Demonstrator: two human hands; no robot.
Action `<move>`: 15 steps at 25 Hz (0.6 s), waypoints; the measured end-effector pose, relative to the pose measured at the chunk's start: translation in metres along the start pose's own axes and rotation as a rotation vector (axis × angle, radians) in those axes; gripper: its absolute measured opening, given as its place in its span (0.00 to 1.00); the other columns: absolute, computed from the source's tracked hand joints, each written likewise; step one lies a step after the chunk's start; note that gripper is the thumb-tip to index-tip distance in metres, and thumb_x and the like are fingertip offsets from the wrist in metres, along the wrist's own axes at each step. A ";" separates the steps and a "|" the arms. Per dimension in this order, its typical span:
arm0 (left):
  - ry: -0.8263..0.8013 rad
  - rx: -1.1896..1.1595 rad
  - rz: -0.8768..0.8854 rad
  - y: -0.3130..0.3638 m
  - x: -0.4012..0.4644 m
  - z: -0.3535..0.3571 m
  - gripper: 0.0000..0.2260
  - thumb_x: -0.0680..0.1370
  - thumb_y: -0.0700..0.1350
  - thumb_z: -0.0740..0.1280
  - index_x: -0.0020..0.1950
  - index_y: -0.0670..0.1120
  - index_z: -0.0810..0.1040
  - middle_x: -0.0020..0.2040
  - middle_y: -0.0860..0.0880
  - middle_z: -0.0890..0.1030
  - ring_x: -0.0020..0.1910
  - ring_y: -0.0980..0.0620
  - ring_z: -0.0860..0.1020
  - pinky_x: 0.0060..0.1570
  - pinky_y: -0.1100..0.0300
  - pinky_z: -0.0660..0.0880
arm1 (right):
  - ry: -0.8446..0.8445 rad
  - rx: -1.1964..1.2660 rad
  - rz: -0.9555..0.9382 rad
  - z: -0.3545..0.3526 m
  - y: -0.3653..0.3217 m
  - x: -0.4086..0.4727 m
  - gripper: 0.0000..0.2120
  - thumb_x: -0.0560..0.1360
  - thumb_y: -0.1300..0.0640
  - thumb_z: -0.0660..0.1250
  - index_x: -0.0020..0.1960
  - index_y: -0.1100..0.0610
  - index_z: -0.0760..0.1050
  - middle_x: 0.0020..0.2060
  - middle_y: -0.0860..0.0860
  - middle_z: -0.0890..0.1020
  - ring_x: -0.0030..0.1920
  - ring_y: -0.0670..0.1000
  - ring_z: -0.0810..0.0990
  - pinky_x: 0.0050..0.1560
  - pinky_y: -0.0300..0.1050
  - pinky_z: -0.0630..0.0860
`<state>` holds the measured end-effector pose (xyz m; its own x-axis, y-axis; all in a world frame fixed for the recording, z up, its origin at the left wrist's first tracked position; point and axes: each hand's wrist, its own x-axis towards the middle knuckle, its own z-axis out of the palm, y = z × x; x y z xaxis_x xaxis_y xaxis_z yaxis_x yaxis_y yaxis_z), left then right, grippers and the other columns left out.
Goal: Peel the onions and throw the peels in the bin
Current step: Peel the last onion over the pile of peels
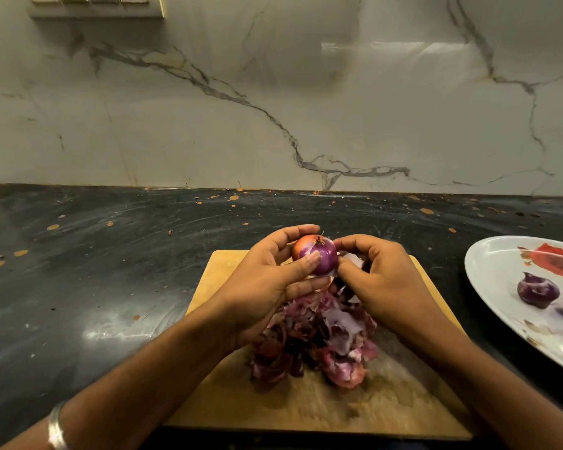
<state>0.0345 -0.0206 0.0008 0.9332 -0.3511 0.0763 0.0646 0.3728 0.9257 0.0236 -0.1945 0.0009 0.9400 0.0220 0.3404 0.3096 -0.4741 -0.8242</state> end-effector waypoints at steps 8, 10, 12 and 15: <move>-0.035 -0.073 -0.012 -0.003 0.002 0.000 0.22 0.73 0.37 0.68 0.67 0.44 0.73 0.65 0.40 0.78 0.58 0.43 0.82 0.52 0.53 0.82 | -0.083 0.349 0.175 -0.002 0.004 0.003 0.10 0.81 0.64 0.64 0.55 0.54 0.82 0.37 0.55 0.87 0.32 0.48 0.83 0.32 0.36 0.78; -0.037 0.103 0.028 -0.004 0.002 -0.002 0.23 0.71 0.41 0.71 0.66 0.47 0.74 0.63 0.43 0.79 0.58 0.47 0.82 0.52 0.57 0.81 | -0.105 0.418 0.225 -0.002 0.004 0.003 0.11 0.80 0.64 0.64 0.52 0.53 0.83 0.35 0.57 0.86 0.32 0.48 0.81 0.32 0.37 0.78; -0.001 0.351 0.109 -0.002 0.002 -0.004 0.24 0.68 0.44 0.74 0.64 0.51 0.75 0.61 0.48 0.81 0.57 0.52 0.82 0.53 0.60 0.80 | -0.077 0.429 0.222 -0.002 0.004 0.004 0.11 0.79 0.64 0.65 0.50 0.53 0.85 0.36 0.57 0.86 0.33 0.50 0.81 0.33 0.39 0.79; 0.044 0.441 0.150 -0.002 0.002 -0.005 0.23 0.68 0.42 0.76 0.62 0.50 0.76 0.59 0.49 0.82 0.57 0.53 0.82 0.55 0.58 0.79 | -0.119 0.485 0.249 -0.001 0.002 0.004 0.13 0.79 0.64 0.63 0.51 0.55 0.85 0.38 0.55 0.87 0.33 0.46 0.82 0.31 0.36 0.77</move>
<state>0.0385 -0.0180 -0.0032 0.9354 -0.2809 0.2146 -0.2199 0.0129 0.9754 0.0275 -0.1964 0.0009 0.9942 0.0739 0.0783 0.0799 -0.0190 -0.9966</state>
